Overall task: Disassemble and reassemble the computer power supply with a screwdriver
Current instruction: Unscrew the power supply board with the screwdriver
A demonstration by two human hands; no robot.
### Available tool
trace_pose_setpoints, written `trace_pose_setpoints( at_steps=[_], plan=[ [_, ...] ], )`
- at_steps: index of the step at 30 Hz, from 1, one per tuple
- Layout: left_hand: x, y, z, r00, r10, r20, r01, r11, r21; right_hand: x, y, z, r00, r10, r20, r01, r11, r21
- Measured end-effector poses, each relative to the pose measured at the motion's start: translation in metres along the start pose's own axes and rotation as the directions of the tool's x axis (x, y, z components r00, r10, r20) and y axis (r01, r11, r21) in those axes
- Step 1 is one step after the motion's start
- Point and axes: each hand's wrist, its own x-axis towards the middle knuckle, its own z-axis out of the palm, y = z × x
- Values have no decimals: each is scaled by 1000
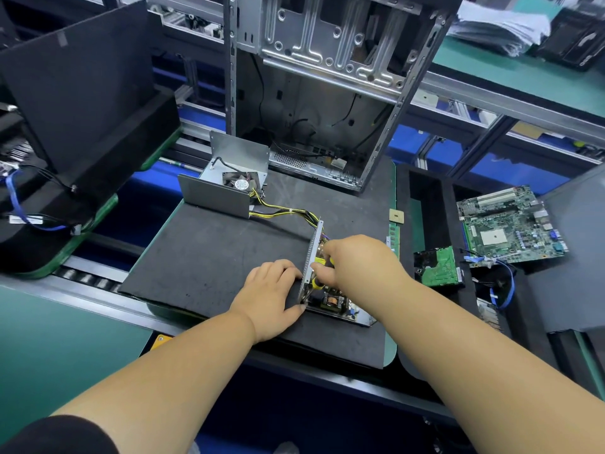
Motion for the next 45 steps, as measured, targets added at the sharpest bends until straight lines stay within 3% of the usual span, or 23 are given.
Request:
trace_pose_setpoints(
  at_steps=[5,7,10,13,22,27,33,36,39,43,45],
  plan=[
    [0,0,1,1000,-6,13,6,1000,11,-6,-7,2,997,32,-66,-34,999,-27],
    [0,0,0,1000,-6,14,6,1000,14,-9,-9,1,997,-11,-75,16,998,60],
    [0,1,-1,1000,-9,21,9,1000,5,-12,-4,-5,998,-62,26,52,960,274],
    [0,2,-2,1000,-8,17,8,1000,14,-13,-2,-6,995,-76,60,52,943,329],
    [0,2,-1,1000,-10,14,10,1000,29,-12,-8,6,999,3,-53,10,967,253],
    [-2,3,-1,1000,11,12,-12,998,67,-17,-4,3,999,-14,-45,28,938,346],
    [-8,17,1,1000,-1,7,0,983,186,-36,26,1,979,71,-193,31,875,483],
    [-10,25,6,997,-75,-4,74,976,205,-40,47,4,957,191,-217,4,741,672],
    [-10,28,5,995,-95,-15,96,979,181,-40,69,7,924,347,-160,-54,533,844],
    [-7,31,-2,993,-121,-7,121,988,98,-33,99,15,894,447,-23,-61,174,983],
    [-7,32,-9,989,-135,56,130,987,90,-30,112,17,873,477,101,-79,-68,995]
  ],
)
